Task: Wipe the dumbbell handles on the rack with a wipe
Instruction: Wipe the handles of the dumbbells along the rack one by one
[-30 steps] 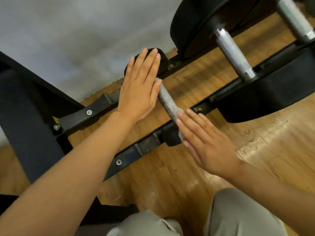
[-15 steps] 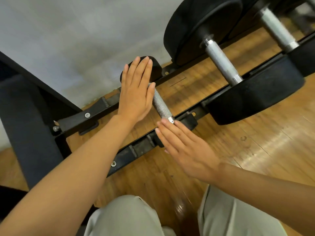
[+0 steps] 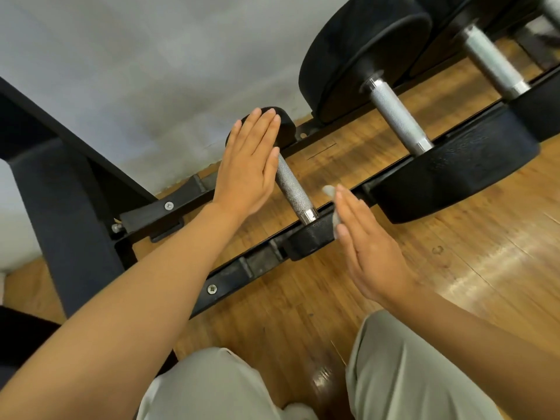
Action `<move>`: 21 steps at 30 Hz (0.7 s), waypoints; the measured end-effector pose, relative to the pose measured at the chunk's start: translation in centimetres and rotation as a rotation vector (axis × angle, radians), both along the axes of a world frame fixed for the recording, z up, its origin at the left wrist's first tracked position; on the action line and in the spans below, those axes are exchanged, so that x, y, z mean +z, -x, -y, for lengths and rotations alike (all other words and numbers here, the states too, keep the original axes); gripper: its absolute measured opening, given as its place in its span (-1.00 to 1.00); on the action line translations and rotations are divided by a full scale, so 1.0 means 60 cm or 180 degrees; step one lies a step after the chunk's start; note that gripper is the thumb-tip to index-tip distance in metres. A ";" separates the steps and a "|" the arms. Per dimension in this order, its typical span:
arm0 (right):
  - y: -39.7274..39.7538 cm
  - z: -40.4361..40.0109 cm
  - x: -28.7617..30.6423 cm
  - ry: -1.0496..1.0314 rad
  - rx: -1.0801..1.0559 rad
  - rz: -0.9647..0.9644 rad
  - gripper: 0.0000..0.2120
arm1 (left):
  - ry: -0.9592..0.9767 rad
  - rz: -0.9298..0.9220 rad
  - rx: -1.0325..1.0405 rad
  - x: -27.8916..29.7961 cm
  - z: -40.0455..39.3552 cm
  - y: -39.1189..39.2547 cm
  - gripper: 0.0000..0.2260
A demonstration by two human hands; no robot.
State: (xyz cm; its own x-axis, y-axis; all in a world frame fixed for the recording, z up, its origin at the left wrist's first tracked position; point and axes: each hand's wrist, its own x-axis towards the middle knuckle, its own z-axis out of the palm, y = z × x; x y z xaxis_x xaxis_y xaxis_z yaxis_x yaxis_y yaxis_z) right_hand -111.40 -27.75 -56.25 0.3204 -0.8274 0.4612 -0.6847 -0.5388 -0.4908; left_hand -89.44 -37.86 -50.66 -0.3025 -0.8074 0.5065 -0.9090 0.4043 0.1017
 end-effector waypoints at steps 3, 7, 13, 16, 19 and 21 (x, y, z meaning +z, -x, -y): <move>-0.016 -0.011 0.005 -0.0348 -0.0213 0.0335 -0.53 | -0.0050 0.0022 -0.0030 0.004 0.001 -0.002 -0.55; -0.016 -0.011 0.013 0.0387 0.0149 -0.0541 -0.55 | -0.0119 0.0064 -0.0001 0.006 -0.001 0.000 -0.53; -0.044 -0.028 -0.001 0.1339 0.0940 -0.2146 -0.50 | -0.0209 0.0103 0.0099 0.011 -0.007 0.005 -0.51; -0.054 -0.025 -0.002 0.1497 0.1049 -0.2791 -0.51 | -0.0256 0.0152 0.0126 0.014 -0.009 0.005 -0.52; -0.032 -0.010 0.014 0.1543 0.1034 -0.2551 -0.51 | -0.0301 0.0203 0.0090 0.016 -0.008 -0.001 -0.50; -0.004 0.001 0.017 0.1432 0.0980 -0.2203 -0.47 | -0.0302 0.0212 0.0101 0.014 -0.008 0.001 -0.49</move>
